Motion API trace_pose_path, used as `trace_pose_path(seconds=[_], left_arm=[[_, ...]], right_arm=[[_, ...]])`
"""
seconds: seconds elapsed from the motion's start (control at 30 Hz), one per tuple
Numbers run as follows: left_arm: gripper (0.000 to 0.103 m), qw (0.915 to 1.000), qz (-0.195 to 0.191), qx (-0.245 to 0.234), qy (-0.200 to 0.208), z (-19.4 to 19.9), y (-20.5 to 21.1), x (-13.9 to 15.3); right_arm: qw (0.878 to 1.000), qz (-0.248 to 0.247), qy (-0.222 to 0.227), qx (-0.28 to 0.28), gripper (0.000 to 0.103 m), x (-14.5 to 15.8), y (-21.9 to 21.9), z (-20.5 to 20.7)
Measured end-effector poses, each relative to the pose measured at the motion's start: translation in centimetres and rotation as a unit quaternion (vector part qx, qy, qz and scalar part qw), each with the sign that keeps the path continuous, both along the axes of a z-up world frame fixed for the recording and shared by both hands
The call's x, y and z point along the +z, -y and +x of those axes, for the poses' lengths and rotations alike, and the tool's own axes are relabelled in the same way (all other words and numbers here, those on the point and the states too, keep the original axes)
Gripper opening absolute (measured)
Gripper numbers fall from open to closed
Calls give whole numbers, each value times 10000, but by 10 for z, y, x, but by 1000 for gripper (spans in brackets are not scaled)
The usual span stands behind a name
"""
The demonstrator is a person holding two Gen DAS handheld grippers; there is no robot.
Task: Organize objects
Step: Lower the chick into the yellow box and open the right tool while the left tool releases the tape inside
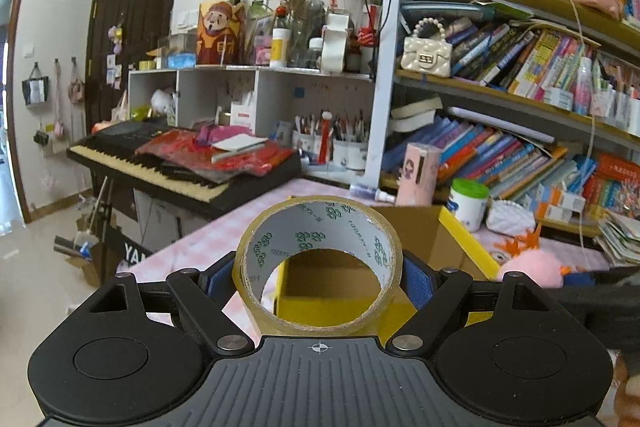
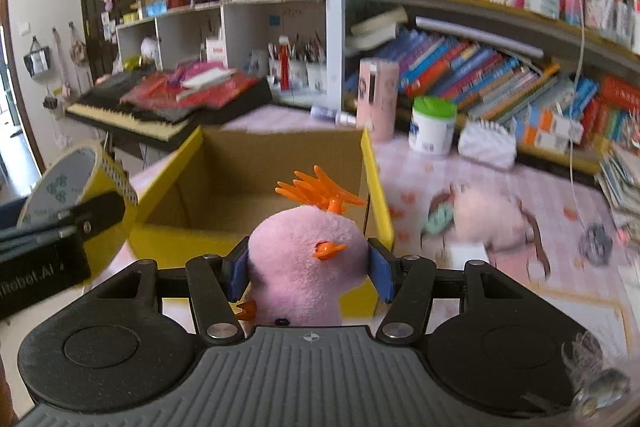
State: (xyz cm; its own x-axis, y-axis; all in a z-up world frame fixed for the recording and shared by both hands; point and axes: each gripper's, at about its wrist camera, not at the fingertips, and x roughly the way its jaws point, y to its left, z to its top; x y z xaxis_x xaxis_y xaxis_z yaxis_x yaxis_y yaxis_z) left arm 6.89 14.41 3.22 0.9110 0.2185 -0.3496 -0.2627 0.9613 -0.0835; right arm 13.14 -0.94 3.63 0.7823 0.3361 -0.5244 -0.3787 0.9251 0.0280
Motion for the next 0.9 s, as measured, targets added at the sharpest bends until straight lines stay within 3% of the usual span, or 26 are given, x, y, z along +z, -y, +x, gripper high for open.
trace_pose_path(seconds=[0.3, 0.67, 0.9], left_arm=[[83, 9996, 181, 135, -164, 62, 9, -1], [83, 9972, 300, 207, -654, 103, 15, -18], [83, 9927, 148, 213, -1174, 121, 12, -36]], right_arm=[[9994, 206, 212, 167, 56, 15, -6, 78], [9989, 308, -119, 343, 56, 3, -11, 131], [9974, 241, -325, 603, 56, -6, -20, 155]])
